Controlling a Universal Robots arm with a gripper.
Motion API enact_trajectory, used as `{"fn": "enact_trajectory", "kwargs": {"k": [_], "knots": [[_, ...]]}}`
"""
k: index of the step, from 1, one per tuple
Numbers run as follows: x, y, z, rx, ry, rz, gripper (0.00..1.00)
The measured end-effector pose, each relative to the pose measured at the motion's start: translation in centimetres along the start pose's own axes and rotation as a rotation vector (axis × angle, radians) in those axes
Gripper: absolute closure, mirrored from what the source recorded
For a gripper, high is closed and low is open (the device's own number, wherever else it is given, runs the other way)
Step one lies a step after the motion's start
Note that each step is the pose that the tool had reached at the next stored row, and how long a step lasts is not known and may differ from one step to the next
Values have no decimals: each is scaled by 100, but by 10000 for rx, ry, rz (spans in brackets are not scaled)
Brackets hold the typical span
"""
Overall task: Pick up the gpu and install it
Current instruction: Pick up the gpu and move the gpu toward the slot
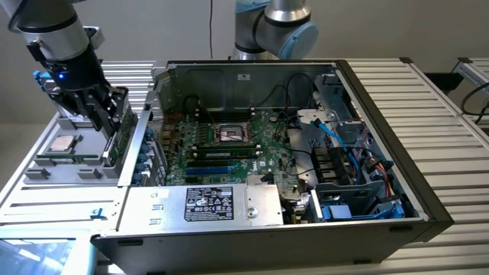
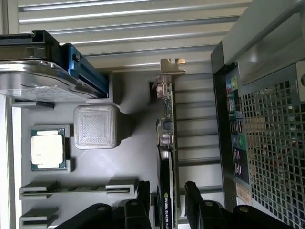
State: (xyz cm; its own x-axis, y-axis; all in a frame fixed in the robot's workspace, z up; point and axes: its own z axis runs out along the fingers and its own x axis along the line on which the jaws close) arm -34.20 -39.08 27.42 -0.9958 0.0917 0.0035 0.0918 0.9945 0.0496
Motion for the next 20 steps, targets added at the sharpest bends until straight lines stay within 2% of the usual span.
{"fn": "enact_trajectory", "kwargs": {"k": [3,4,11,15,20], "knots": [[-2,-2,54,1,0,5,55],[-3,-3,74,0,-1,7,48],[-3,-10,201,-13,-5,126,48],[-6,-9,273,-47,-7,229,48],[-6,32,367,-52,-2,356,48]]}}
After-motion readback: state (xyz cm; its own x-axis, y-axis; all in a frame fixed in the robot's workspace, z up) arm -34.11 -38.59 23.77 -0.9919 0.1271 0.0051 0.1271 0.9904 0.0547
